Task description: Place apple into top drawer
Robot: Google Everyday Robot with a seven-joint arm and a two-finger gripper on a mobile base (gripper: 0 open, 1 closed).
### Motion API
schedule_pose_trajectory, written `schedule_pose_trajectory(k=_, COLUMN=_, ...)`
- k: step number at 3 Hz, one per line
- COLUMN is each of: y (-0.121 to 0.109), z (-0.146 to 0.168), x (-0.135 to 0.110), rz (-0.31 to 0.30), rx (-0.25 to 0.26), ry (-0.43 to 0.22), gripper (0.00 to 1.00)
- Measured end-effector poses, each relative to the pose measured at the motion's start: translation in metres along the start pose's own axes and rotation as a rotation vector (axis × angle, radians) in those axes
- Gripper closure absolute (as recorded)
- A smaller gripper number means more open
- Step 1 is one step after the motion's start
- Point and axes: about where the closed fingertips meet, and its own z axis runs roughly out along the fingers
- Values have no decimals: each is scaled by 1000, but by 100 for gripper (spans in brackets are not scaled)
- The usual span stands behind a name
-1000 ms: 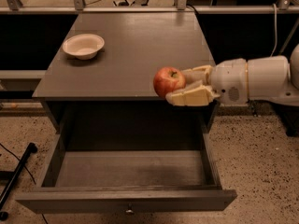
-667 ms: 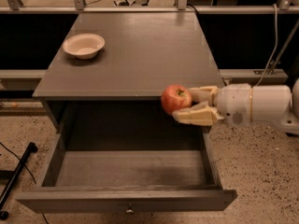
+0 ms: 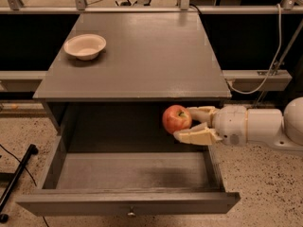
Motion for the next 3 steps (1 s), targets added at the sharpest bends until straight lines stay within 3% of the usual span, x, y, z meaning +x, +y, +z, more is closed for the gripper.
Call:
schedule_pose_trajectory(k=1, y=12, z=25, x=15, rz=-40, rx=-67, ry=3, gripper=100)
schedule_pose_trajectory(k=2, y=24, z=56, x=42, rz=-131, rx=-115, ry=55, gripper=100)
schedule_pose_trajectory(k=3, y=27, z=80, x=68, rz=-206, rx=-125, ry=120, gripper=100)
